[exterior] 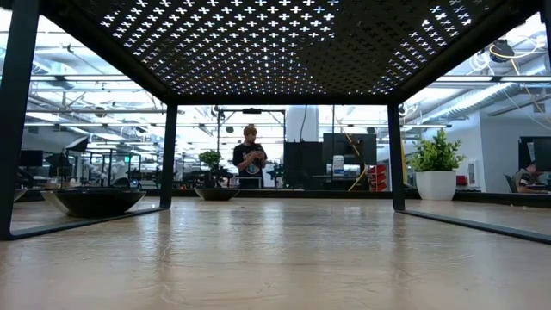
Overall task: Pick & Place Mini shaped plates
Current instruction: Put the black leaf-shaped plate on the shelf
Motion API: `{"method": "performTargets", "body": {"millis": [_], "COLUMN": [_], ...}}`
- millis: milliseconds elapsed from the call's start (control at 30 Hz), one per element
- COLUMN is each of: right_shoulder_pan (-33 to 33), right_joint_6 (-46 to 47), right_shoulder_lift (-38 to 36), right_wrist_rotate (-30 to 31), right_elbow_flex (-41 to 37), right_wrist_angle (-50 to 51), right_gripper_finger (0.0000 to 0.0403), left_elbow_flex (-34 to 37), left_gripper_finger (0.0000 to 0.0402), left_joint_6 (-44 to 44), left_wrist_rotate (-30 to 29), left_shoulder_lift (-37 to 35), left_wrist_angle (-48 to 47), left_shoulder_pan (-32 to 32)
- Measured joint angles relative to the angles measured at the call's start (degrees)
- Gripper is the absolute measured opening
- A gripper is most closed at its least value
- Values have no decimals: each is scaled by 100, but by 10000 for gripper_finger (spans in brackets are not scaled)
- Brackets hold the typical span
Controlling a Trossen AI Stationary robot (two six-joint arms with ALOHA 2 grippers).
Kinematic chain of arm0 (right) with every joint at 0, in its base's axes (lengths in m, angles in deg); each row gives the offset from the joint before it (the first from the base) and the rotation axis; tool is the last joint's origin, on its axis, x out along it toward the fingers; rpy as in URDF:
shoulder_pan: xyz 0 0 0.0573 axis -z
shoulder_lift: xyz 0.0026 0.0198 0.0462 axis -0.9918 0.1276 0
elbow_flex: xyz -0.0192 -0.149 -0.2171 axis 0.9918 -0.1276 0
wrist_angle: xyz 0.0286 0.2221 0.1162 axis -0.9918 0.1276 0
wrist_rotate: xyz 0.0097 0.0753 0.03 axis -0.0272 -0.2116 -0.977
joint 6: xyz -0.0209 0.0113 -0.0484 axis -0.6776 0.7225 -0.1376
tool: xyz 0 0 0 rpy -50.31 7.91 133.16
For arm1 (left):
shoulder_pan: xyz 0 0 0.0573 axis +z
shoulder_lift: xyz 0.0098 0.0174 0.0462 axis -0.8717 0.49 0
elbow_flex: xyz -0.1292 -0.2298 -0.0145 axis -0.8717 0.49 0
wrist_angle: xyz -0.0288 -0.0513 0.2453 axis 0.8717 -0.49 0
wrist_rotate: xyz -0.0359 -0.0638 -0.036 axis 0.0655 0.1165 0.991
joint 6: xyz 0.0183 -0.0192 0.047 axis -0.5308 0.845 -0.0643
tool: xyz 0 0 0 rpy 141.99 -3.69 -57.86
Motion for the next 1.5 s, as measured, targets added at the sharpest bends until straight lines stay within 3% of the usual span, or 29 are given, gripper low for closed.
{"method": "performTargets", "body": {"millis": [233, 433, 733, 1033, 1500], "right_shoulder_pan": [0, 0, 0, 0, 0], "right_joint_6": [-39, -75, -208, -208, -206], "right_shoulder_lift": [-1324, -1931, -1828, -1752, -1752], "right_wrist_rotate": [614, 592, 576, 574, 573], "right_elbow_flex": [-791, -1128, -1138, -1138, -1138], "right_wrist_angle": [-278, -335, -142, -141, -136], "right_gripper_finger": [164, 165, 165, 165, 165], "left_elbow_flex": [797, 902, 902, 898, 898], "left_gripper_finger": [150, 150, 150, 150, 150], "left_joint_6": [84, 90, 634, 362, 570], "left_wrist_rotate": [545, 609, 563, -1124, -768], "left_shoulder_lift": [-1417, -1804, -1416, -772, -34], "left_wrist_angle": [4, -5, 181, 1385, 1379], "left_shoulder_pan": [4, 2, 4, 305, 605]}}
